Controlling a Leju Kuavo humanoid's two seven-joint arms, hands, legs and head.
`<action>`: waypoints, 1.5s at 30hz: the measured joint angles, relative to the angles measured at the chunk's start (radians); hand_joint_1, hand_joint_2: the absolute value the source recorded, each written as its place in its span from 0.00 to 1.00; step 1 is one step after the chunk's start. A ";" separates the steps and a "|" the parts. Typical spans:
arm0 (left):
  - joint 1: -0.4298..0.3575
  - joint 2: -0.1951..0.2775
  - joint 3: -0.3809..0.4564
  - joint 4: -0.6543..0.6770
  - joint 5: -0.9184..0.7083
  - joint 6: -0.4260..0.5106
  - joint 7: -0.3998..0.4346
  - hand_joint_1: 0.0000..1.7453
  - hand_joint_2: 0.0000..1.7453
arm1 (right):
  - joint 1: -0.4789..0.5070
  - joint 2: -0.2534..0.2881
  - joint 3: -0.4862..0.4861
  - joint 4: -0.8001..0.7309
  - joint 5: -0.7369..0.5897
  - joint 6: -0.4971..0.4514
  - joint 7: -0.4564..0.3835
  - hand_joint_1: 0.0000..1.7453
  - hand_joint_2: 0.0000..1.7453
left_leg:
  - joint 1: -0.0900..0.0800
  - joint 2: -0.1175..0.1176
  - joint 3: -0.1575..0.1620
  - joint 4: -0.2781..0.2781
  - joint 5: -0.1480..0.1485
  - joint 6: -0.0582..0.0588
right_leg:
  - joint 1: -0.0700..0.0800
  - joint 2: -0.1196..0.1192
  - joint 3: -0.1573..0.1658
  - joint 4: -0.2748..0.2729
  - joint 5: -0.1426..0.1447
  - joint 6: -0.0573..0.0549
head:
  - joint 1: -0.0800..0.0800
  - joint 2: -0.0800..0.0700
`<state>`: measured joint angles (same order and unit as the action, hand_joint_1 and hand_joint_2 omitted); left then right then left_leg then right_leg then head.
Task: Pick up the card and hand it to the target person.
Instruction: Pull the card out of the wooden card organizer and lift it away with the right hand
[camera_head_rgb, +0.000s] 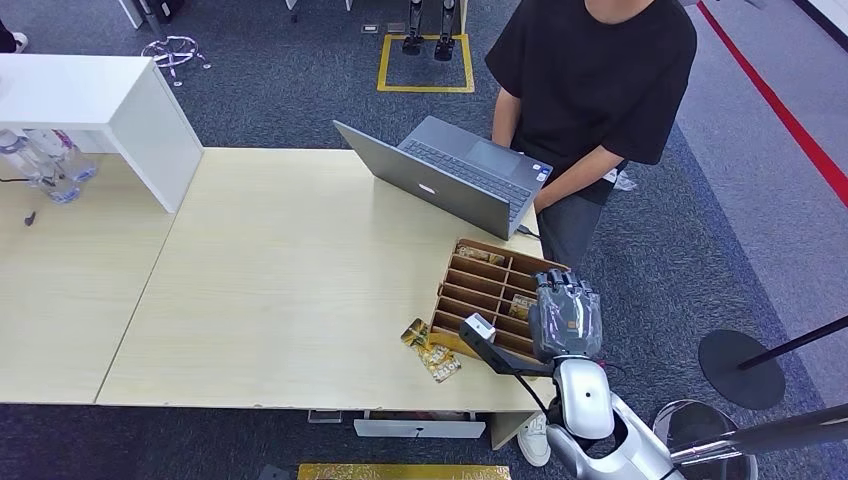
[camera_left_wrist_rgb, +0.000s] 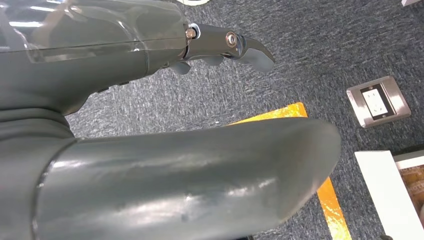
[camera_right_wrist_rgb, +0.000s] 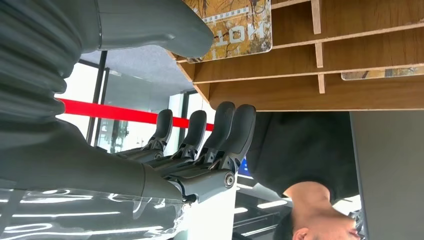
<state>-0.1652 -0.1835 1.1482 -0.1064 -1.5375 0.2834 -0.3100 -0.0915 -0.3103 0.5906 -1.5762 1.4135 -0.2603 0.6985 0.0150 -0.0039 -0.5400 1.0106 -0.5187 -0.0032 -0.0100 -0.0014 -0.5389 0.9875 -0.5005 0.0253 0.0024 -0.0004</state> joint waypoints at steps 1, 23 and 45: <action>0.000 0.000 0.000 0.000 0.000 0.000 0.000 0.00 0.00 | -0.001 0.000 0.001 0.002 0.000 0.003 0.000 0.51 1.00 | 0.000 0.000 0.000 0.000 0.000 0.000 | 0.000 0.000 0.000 0.000 0.000 0.000 | 0.000 0.000; -0.004 -0.004 0.000 0.000 0.000 0.000 0.001 0.00 0.00 | -0.021 0.023 0.032 0.045 0.004 0.016 0.000 0.61 1.00 | 0.000 0.000 0.000 0.000 0.000 0.000 | 0.000 0.000 0.000 0.000 0.000 0.000 | 0.000 0.000; -0.004 -0.006 0.000 0.000 0.000 0.001 0.001 0.00 0.00 | -0.025 0.025 0.053 0.060 -0.003 0.019 0.000 0.71 1.00 | 0.000 0.000 0.000 0.000 0.000 0.000 | 0.000 0.000 0.000 0.000 0.000 0.000 | 0.000 0.000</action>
<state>-0.1695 -0.1896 1.1482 -0.1064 -1.5376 0.2846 -0.3086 -0.1168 -0.2857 0.6432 -1.5164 1.4102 -0.2415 0.6985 0.0150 -0.0039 -0.5400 1.0106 -0.5187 -0.0032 -0.0100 -0.0014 -0.5389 0.9875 -0.5005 0.0253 0.0024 -0.0004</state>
